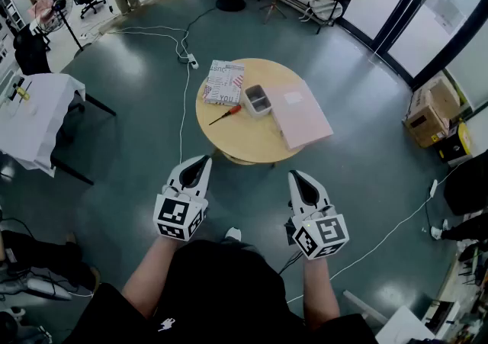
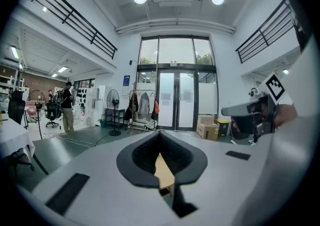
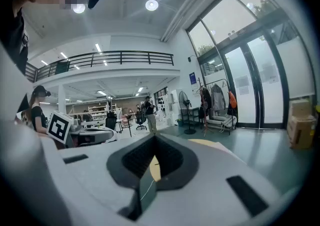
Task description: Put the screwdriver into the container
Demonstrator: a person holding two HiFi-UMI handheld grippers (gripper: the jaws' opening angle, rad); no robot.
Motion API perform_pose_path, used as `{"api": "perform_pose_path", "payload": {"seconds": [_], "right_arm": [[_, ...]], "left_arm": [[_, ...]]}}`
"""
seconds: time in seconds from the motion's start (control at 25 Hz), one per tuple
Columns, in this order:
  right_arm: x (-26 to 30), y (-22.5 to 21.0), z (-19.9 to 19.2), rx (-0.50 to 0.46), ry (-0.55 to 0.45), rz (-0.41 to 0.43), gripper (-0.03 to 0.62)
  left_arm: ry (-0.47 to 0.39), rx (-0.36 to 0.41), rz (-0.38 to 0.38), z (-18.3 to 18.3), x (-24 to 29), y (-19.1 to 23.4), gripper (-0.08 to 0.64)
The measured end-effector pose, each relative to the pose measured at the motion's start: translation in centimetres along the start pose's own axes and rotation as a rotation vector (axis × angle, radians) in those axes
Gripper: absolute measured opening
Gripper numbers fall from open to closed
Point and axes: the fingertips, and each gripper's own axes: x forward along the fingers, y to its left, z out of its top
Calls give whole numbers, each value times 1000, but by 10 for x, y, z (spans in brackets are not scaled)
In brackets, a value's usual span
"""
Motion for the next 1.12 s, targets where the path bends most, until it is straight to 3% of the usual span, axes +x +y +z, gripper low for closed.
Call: {"api": "perform_pose_path", "payload": {"seconds": [0.2, 0.48, 1.12], "right_arm": [[-4, -2, -5, 22, 0, 16, 2], [-3, -5, -3, 78, -24, 50, 3], [-15, -18, -13, 119, -46, 27, 3]], "left_arm": [[16, 9, -35, 3, -4, -10, 3], [20, 61, 9, 1, 1, -12, 3], [28, 27, -7, -5, 7, -24, 3]]}}
